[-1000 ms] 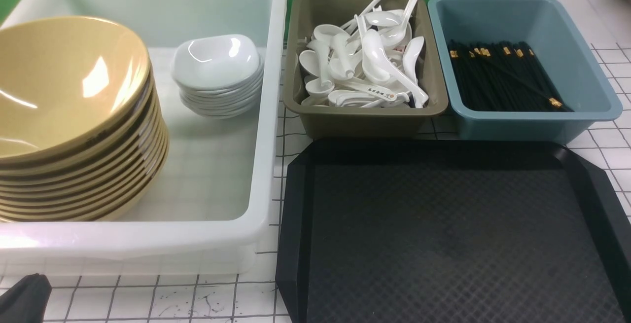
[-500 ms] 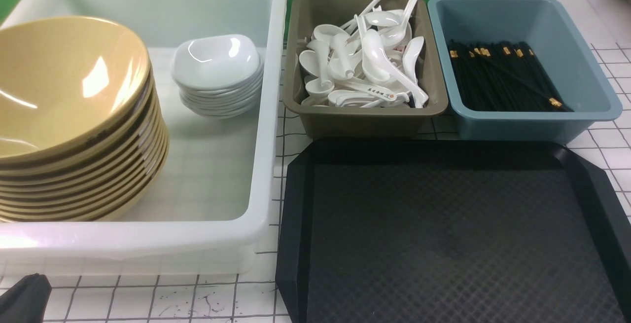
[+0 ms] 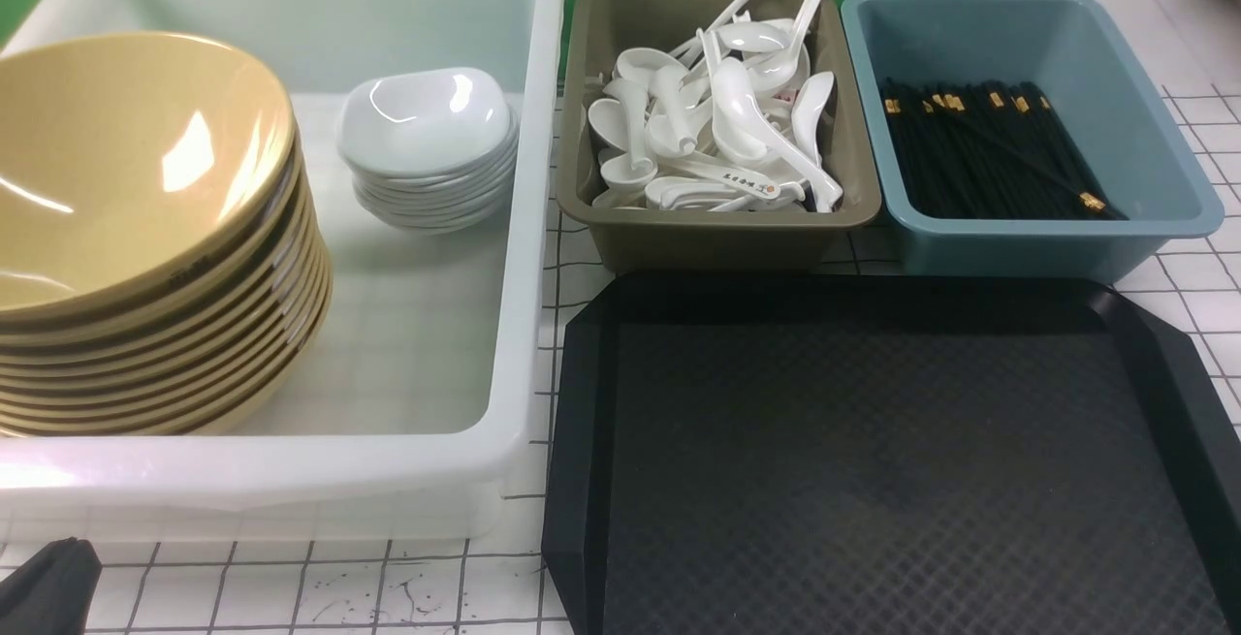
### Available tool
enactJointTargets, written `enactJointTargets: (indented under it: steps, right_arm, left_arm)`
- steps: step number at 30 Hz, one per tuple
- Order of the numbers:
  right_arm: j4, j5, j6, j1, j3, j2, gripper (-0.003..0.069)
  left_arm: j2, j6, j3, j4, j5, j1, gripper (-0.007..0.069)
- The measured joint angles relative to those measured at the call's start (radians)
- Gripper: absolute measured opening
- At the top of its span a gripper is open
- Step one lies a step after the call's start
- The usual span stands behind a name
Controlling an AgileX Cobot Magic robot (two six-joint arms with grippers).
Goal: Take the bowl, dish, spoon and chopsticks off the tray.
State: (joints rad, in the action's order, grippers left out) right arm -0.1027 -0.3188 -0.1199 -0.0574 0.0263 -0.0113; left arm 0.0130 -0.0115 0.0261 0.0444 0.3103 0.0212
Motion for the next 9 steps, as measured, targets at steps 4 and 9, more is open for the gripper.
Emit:
enactJointTargets:
  steps: [4, 9]
  right_arm:
    - [0.000, 0.000, 0.000, 0.000, 0.000, 0.000, 0.0067]
    - [0.000, 0.000, 0.000, 0.000, 0.000, 0.000, 0.0071]
  left_arm:
    - [0.000, 0.001, 0.000, 0.000, 0.000, 0.000, -0.0013]
    - [0.000, 0.001, 0.000, 0.000, 0.000, 0.000, -0.0013]
